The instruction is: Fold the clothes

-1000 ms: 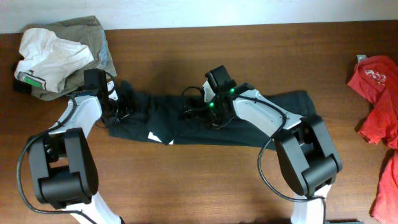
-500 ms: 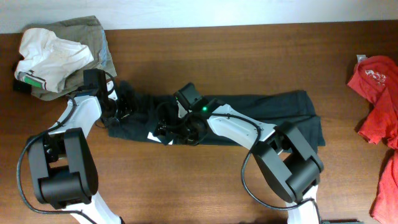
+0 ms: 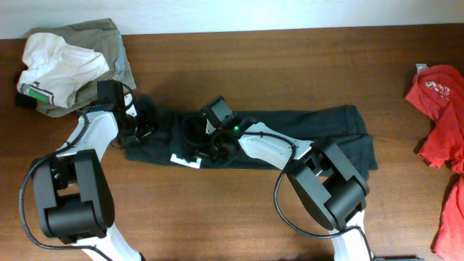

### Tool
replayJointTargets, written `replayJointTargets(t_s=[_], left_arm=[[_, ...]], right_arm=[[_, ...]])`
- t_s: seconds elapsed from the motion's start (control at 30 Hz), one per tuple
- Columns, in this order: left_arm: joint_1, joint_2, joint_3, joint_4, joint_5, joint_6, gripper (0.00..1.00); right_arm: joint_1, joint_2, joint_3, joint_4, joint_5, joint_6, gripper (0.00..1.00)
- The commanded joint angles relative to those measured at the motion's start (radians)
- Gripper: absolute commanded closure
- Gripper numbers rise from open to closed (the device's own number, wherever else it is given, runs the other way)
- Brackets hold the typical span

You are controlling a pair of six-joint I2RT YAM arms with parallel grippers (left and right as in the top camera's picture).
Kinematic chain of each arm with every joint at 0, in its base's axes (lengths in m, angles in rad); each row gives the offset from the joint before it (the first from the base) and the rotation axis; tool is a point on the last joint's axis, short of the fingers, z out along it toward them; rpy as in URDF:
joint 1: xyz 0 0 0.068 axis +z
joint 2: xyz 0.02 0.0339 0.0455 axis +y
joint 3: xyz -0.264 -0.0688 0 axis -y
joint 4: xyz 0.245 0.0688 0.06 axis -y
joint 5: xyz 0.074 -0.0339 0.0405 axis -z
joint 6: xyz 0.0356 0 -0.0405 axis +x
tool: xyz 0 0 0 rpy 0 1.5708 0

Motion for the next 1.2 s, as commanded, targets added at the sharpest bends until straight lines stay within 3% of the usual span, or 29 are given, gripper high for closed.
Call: replayJointTargets(t_s=[0.0,0.2,0.4,0.53,0.57,0.7,0.77,0.83,0.93,1.0,1.03,1.1,1.17], left_arm=[[0.023,0.056,-0.035,-0.024,-0.121,0.008,0.01],[0.056,0.056,-0.035,-0.023,-0.128,0.007,0.01],[0.126,0.056,-0.035,-0.024,-0.199,0.007,0.01],[0.138,0.048,-0.029,-0.024,-0.198,0.007,0.01],[0.138,0.038,-0.023,-0.025,-0.199,0.007,0.01],[0.138,-0.055,-0.008,-0.043,-0.213,0.008,0.01],[0.138,-0.122,-0.008,-0.06,-0.261,0.008,0.01],[0.138,-0.221,-0.008,-0.1,-0.269,0.007,0.01],[0.134,-0.306,-0.008,-0.161,-0.225,0.008,0.01],[0.116,-0.314,-0.008,-0.171,-0.082,0.017,0.42],[0.079,-0.308,-0.01,-0.169,0.0,0.043,0.62],[0.001,-0.284,-0.011,-0.168,0.012,0.046,0.85],[-0.066,-0.239,-0.011,-0.165,0.012,0.046,0.94]], right_arm=[[-0.066,0.014,0.017,0.018,0.031,-0.005,0.96],[-0.152,0.014,0.017,0.019,0.057,-0.065,0.96],[-0.157,0.014,0.017,-0.068,0.276,-0.114,0.96],[-0.187,0.01,0.069,-0.112,0.261,-0.162,0.96],[-0.2,0.008,0.116,-0.164,0.262,-0.189,0.87],[-0.245,0.008,0.364,-0.489,0.394,-0.282,0.78],[-0.272,0.008,0.465,-0.629,0.43,-0.306,0.6],[-0.318,0.008,0.586,-0.817,0.389,-0.414,0.34],[-0.362,0.012,0.605,-1.004,0.387,-0.61,0.29],[-0.386,0.016,0.602,-1.071,0.425,-0.61,0.29],[-0.394,0.016,0.592,-1.072,0.412,-0.609,0.38],[-0.394,0.016,0.564,-1.072,0.406,-0.61,0.82],[-0.391,0.016,0.504,-1.07,0.39,-0.61,0.93]])
